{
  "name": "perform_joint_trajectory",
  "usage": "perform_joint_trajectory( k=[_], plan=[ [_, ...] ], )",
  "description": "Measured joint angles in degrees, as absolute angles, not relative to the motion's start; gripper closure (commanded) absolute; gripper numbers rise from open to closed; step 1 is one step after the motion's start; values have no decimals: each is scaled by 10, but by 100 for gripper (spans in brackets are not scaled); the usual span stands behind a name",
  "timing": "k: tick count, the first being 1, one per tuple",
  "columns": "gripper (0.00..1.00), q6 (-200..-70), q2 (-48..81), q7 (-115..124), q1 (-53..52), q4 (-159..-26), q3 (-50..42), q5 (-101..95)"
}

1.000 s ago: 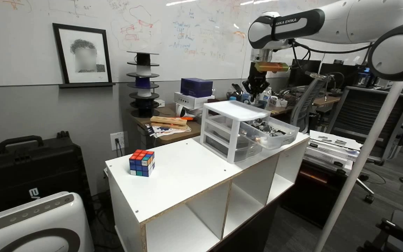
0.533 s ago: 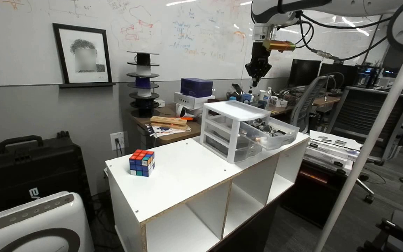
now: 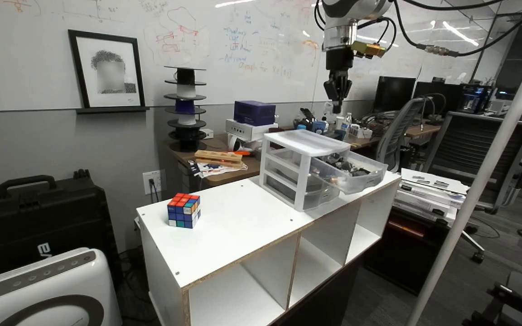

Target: Pick up two objects from the table, put them in the open drawer and close it

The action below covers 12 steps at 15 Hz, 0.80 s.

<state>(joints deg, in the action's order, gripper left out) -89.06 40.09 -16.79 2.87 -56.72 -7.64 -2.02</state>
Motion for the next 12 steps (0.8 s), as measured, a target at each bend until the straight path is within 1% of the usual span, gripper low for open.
perform_joint_trajectory(
  k=[5, 12],
  plan=[
    [100, -910, 323, -185, -35, -699, -74, -92],
    [100, -979, 205, -184, -62, -891, 5, -184]
  ],
)
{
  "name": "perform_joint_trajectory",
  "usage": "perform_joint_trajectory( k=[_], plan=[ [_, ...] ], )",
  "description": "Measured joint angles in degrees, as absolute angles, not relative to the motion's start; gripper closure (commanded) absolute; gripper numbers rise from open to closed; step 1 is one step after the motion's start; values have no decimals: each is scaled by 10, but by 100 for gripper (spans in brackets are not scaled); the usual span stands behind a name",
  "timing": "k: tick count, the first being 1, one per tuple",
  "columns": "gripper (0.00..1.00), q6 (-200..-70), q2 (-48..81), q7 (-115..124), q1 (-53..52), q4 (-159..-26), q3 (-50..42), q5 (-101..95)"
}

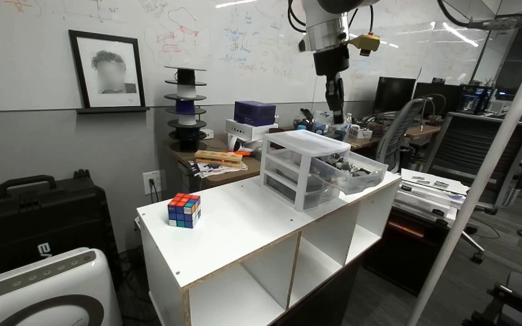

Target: Pick up two objects from the table, put them in the open drawer and close it

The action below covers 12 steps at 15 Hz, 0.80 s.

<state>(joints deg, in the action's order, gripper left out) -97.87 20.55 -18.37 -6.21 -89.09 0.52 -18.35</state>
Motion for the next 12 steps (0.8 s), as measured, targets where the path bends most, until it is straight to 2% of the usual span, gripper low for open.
perform_joint_trajectory(
  k=[12],
  plan=[
    [100, -1119, -33, -117, -71, -1267, 61, -203]
  ],
)
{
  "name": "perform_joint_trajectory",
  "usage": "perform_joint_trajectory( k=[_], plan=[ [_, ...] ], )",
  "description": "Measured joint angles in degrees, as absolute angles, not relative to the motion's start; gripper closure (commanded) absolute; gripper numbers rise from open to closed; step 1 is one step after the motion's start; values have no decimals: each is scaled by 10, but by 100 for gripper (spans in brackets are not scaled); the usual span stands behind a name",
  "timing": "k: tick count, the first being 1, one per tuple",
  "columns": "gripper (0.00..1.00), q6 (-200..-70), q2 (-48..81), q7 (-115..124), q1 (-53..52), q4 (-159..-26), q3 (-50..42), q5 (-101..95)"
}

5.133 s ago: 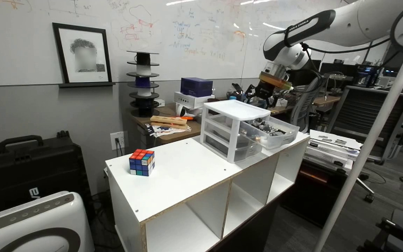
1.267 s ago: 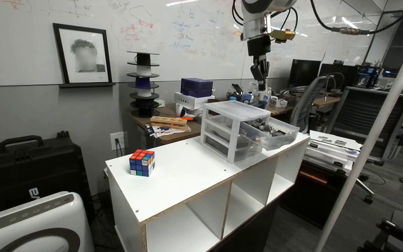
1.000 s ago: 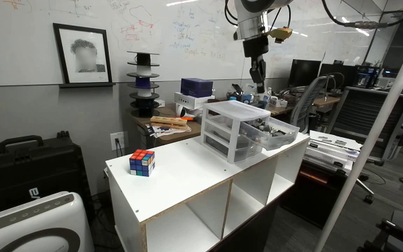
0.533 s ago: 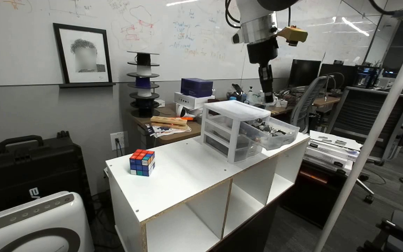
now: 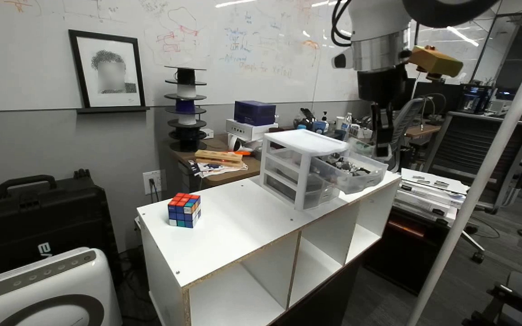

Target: Pick up two objects from the table, put them in the open drawer and close it

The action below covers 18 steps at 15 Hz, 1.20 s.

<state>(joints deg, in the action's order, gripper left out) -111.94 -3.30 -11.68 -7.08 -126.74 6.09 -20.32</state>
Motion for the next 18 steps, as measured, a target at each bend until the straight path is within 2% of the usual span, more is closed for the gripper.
perform_joint_trajectory(
  k=[8, 13, 18],
  plan=[
    [100, -1318, -218, -99, -49, -1500, 0, -151],
    [100, -1381, -261, -96, -44, -1509, -29, -76],
    [100, -1428, -235, -59, -31, -1503, -29, -56]
  ],
)
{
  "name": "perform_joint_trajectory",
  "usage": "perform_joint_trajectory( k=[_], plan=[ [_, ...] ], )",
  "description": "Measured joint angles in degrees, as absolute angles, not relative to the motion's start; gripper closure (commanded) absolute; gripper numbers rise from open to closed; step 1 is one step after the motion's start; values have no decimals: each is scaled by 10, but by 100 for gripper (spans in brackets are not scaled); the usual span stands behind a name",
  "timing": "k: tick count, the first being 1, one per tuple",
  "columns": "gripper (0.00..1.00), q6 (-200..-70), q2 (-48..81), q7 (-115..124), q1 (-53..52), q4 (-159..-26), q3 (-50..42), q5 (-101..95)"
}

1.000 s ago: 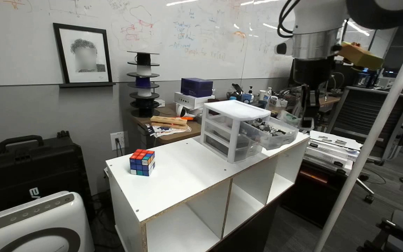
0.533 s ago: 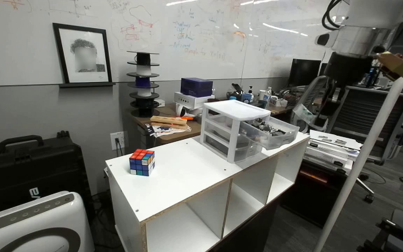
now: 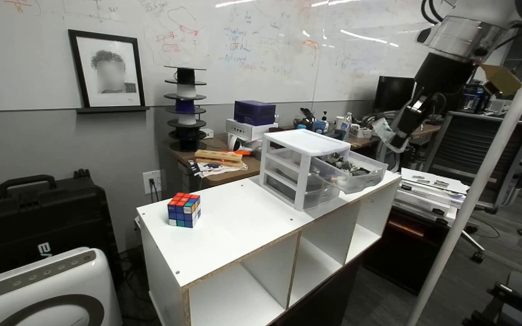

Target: Pick up two objects from the table, put them in the open drawer and close it

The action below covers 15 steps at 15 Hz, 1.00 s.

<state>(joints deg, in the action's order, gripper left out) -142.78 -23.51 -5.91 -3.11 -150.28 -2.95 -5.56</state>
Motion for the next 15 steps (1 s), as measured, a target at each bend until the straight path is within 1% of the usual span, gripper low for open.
perform_joint_trajectory(
  k=[6, 11, 15],
  plan=[
    [100, -1490, -151, -16, -15, -1490, -25, -55],
    [100, -1524, -111, 2, -16, -1485, -11, -44],
    [100, -1525, -82, 6, -17, -1434, -3, -22]
  ],
)
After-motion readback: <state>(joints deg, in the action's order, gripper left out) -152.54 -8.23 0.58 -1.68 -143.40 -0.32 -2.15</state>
